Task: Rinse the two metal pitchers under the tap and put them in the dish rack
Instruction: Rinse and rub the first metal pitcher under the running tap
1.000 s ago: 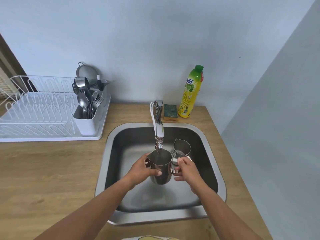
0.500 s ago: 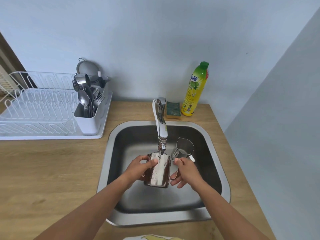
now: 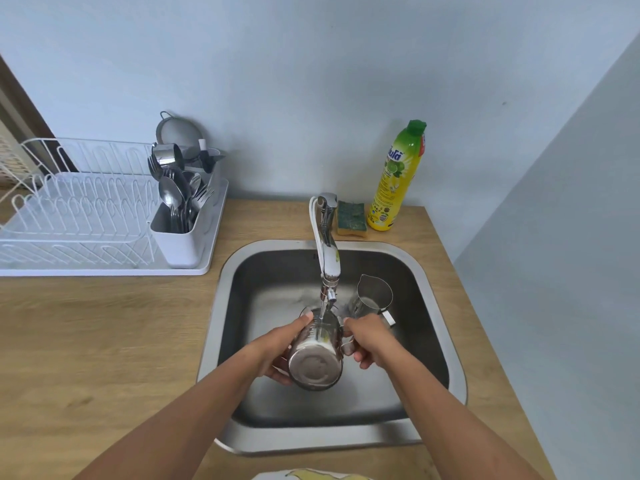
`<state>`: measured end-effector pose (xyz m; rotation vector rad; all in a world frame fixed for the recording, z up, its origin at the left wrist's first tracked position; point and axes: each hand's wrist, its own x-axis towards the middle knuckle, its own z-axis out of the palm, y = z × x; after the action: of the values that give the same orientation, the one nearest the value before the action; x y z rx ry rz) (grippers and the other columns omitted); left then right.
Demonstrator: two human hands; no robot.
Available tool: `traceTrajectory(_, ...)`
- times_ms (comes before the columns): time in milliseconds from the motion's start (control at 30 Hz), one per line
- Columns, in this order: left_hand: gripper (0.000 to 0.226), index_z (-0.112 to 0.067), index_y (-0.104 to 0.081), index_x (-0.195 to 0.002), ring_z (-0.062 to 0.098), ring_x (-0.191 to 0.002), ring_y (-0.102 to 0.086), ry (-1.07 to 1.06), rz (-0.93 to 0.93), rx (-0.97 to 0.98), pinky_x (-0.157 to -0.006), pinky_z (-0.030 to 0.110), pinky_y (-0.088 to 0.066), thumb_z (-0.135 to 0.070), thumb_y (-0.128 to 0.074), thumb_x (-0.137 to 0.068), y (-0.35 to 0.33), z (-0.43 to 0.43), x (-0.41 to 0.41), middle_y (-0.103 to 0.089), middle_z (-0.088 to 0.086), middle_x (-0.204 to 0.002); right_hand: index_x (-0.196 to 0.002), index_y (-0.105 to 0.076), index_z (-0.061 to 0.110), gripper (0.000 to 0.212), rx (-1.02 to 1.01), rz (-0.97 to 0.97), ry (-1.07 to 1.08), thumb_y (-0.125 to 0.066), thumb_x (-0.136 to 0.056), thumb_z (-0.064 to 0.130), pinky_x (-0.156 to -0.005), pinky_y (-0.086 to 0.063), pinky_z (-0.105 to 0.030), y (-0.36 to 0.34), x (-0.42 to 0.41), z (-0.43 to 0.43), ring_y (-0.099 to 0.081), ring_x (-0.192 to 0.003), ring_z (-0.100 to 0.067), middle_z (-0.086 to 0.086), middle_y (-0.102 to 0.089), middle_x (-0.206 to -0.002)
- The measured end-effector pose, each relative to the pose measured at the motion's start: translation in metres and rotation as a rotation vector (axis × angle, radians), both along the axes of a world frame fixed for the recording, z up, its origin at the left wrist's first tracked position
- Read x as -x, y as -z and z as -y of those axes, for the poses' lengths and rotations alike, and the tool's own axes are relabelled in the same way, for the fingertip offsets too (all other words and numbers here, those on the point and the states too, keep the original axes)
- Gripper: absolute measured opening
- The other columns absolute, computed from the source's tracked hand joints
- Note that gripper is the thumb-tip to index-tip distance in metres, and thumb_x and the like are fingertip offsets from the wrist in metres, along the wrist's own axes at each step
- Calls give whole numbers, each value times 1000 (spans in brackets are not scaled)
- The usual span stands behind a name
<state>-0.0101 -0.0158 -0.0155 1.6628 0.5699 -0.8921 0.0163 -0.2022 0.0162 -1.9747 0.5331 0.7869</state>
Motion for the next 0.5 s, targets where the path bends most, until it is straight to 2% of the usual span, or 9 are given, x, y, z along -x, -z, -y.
traceTrajectory(100,75,-16,-71,-104,27,-85,-72,20,-8,-1,-75,40,-62,-82,-44,-79,2,-3,-3,-75,15,-100,-88,-56,4,26,22,0,-17,-43,-96,25,-37,-36,-18,-3,-2,0,-44,-29,-17,-6,-62,-41)
traceTrajectory(233,67,-12,-66,-112,28,-87,-71,58,21,67,-74,41,-62,-71,-58,-81,5,-12,-1,-71,16,-106,-105,-58,0,38,15,-12,-41,-40,-99,33,-38,-35,-20,-5,3,4,-57,-36,-20,-11,-67,-59)
traceTrajectory(300,60,-16,-62,-117,30,-92,-72,96,50,119,-79,45,-62,-61,-72,-77,8,-16,0,-71,14,-108,-106,-55,5,37,10,-27,-60,-37,-99,36,-42,-37,-21,-5,8,8,-62,-43,-23,-10,-64,-64)
traceTrajectory(367,63,-21,-56,-123,32,-98,-72,86,79,172,-78,45,-61,-44,-83,-71,12,-17,1,-72,13,-111,-102,-52,10,33,0,-16,-77,-36,-99,39,-44,-41,-22,-5,12,12,-62,-49,-24,-9,-62,-67)
traceTrajectory(500,68,-16,-50,-129,27,-95,-72,46,125,272,-81,42,-61,-15,-85,-71,16,-8,2,-73,12,-110,-100,-55,17,26,11,89,-87,-42,-97,40,-43,-45,-22,-9,19,20,-60,-55,-23,-6,-61,-71)
